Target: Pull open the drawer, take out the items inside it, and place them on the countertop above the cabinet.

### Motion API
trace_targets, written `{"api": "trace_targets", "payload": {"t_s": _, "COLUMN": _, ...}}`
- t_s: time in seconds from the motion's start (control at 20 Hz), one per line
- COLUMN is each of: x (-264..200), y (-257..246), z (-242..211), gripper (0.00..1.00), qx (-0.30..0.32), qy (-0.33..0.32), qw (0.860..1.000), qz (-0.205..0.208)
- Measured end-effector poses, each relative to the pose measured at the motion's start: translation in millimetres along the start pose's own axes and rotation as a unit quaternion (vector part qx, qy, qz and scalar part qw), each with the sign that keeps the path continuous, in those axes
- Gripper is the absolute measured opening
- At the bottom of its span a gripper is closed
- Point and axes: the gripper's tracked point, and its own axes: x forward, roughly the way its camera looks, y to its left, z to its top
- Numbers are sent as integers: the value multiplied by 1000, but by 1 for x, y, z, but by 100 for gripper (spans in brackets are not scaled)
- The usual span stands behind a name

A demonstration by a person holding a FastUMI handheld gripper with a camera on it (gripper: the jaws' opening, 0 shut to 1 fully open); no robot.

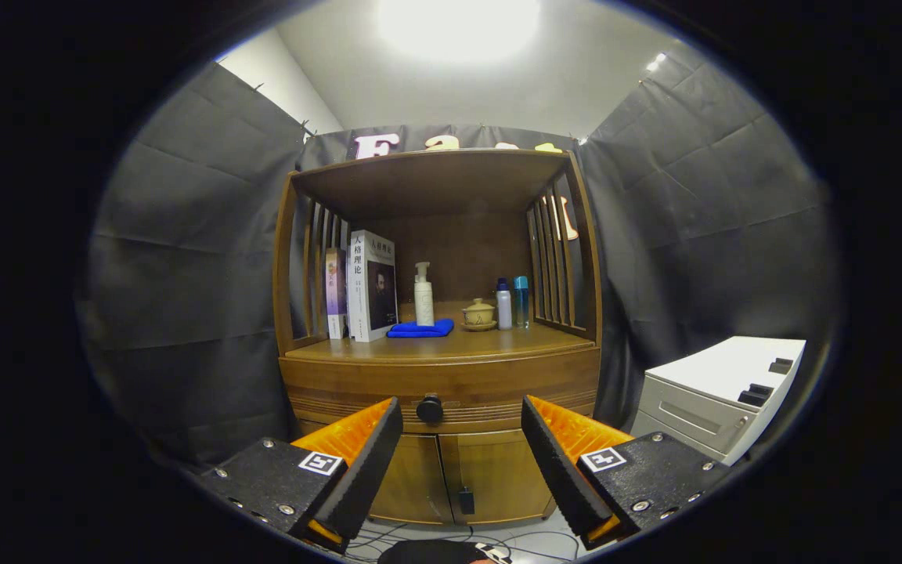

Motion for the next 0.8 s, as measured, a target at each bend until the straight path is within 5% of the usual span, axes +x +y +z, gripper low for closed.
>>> {"api": "trace_targets", "payload": {"t_s": 0.8, "x": 73, "y": 14, "z": -8, "gripper": 95, "qx": 4, "qy": 1, "qw": 1000, "qz": 2}}
